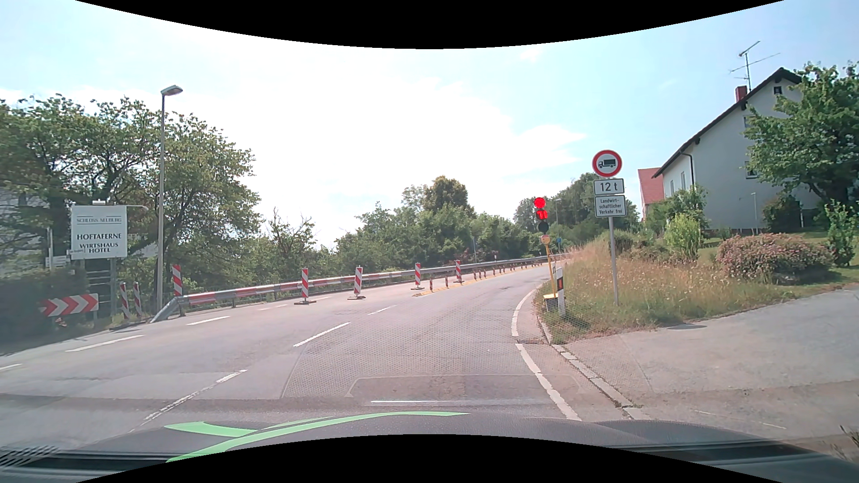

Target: Follow the waypoints while adhering to traffic rules and regulations

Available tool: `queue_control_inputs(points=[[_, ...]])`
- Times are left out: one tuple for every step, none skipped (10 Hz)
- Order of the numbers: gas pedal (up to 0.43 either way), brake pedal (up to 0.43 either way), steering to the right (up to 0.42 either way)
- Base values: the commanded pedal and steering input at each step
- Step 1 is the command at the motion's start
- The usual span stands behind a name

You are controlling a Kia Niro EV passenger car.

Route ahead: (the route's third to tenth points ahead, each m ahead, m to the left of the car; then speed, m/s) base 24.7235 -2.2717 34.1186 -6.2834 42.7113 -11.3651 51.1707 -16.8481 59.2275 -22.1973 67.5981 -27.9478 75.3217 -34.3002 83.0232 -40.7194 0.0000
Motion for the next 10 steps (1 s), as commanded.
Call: queue_control_inputs(points=[[0.0,0.311,0.072],[0.0,0.311,0.072],[0.0,0.311,0.071],[0.0,0.311,0.071],[0.0,0.311,0.072],[0.0,0.311,0.072],[0.0,0.311,0.071],[0.0,0.305,0.072],[0.0,0.311,0.072],[0.0,0.311,0.072]])
